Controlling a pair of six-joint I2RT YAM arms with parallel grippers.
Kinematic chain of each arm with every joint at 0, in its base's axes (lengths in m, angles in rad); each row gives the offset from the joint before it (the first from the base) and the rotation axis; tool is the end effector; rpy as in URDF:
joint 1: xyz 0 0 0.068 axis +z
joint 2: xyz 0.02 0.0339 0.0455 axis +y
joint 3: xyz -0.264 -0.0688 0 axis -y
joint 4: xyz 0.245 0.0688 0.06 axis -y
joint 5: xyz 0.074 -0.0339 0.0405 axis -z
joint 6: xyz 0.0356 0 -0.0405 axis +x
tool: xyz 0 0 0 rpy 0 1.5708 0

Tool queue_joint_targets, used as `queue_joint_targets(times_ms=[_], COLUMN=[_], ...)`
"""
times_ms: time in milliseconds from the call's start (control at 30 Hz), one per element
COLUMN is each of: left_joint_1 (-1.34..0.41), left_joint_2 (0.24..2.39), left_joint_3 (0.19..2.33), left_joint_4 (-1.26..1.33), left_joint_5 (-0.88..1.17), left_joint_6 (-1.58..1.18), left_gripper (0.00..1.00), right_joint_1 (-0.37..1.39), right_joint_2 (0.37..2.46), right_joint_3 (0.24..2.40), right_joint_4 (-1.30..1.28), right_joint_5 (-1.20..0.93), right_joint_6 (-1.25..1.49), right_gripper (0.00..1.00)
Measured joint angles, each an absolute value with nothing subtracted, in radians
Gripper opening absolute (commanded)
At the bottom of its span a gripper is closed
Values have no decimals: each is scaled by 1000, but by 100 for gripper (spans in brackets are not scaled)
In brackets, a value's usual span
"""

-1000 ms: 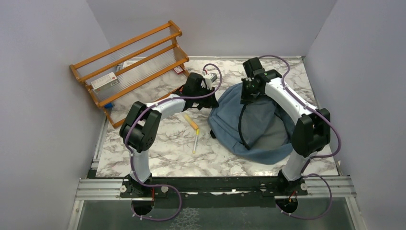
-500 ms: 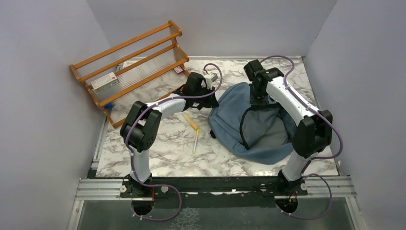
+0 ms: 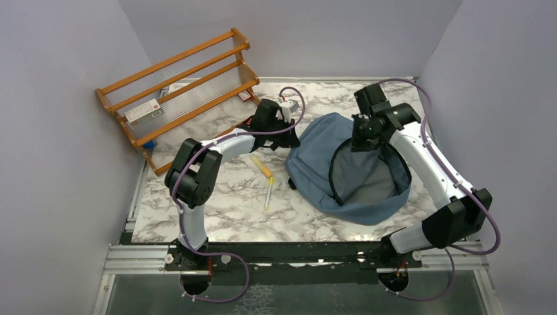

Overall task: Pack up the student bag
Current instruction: Adjust the student bag at the center of the board.

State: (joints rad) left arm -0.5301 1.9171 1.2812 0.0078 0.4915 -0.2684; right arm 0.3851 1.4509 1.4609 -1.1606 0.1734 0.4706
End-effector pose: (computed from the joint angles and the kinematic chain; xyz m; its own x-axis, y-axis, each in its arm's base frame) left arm 0.3604 -0.2307 0.2027 -0.6944 0.1360 -0.7066 0.6130 0.6260 -0.4820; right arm 0.2593 0.0985 0.3385 -0.8924 0.1202 -0.4350 0.1120 0.9927 0.0446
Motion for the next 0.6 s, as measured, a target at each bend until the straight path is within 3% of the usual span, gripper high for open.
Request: queue_joint_targets(times_ms=[267,600], left_joint_1=[-530,-530], left_joint_2=[1917,1917], left_joint_3=[1281,1281], left_joint_4=[12,12], left_joint_5=[509,510], left_joint_6=[-257,-253], left_gripper=[0,0], right_joint_1=[390,451], right_joint_2=[1648,1955], right_joint_3=[1535,1746], right_joint_4=[-944,-955], right_joint_5=[-41,22], right_joint_6=[483,471], right_gripper=[5,5])
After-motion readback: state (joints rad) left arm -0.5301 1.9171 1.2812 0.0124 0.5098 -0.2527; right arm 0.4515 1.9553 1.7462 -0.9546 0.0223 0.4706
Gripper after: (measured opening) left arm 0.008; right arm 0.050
